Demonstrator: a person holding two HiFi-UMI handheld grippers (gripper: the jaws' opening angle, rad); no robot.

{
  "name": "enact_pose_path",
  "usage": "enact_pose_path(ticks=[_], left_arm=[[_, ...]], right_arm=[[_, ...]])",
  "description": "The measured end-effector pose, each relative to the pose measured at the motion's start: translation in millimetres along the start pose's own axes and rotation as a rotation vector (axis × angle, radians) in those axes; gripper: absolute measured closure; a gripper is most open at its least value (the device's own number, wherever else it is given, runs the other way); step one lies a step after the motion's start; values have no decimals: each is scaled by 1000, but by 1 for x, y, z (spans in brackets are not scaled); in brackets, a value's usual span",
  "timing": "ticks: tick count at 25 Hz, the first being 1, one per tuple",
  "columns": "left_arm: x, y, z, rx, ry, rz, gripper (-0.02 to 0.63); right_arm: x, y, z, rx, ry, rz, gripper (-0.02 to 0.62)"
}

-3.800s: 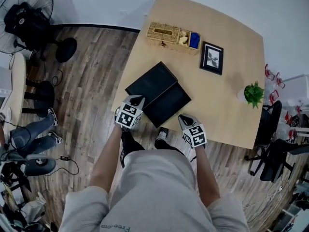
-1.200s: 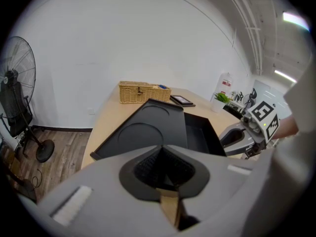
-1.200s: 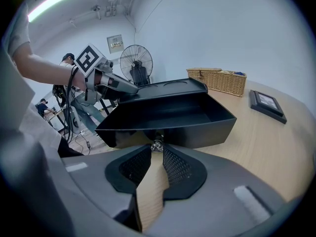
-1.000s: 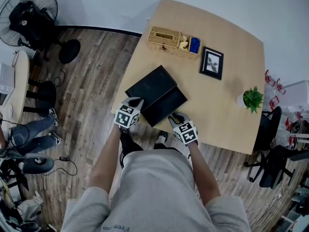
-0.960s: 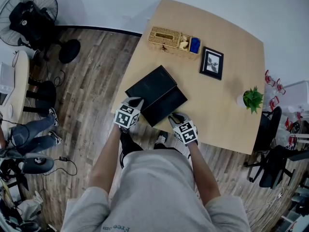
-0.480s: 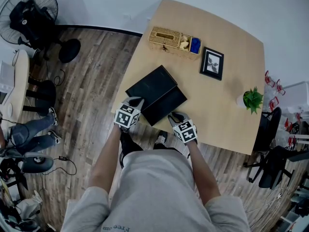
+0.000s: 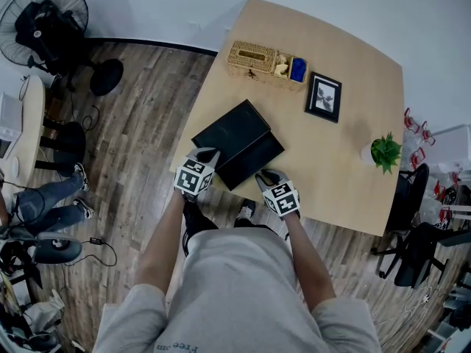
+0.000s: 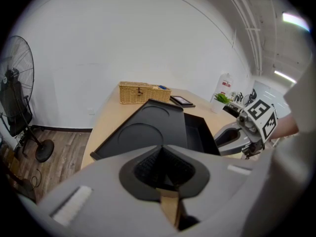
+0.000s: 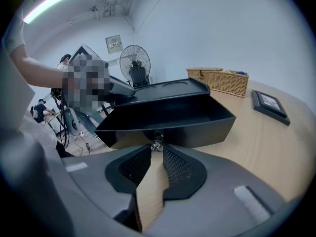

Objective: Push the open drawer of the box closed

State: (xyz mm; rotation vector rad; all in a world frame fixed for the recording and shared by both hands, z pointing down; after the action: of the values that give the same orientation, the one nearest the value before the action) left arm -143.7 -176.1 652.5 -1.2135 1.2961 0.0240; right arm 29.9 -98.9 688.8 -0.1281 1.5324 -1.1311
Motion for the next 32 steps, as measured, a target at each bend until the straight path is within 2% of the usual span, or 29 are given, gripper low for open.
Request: enact_pose_path(ticks=[32], left_arm=[[-1,-1,0,-2,3,6,554]], right_arm=[[15,-18,1,-2,-27,7,518]])
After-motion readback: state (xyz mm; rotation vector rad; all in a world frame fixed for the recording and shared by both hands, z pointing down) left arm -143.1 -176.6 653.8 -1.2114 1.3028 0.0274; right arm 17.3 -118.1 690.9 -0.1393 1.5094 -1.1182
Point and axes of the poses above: the fingertips, and each gripper's own axes: y backward along the fingers, z to its right, x out of its top, the point moved 3 cm from there along y, backward along the fingers, and after that the axes turned 3 degrees about -x, right-handed, at the moved point
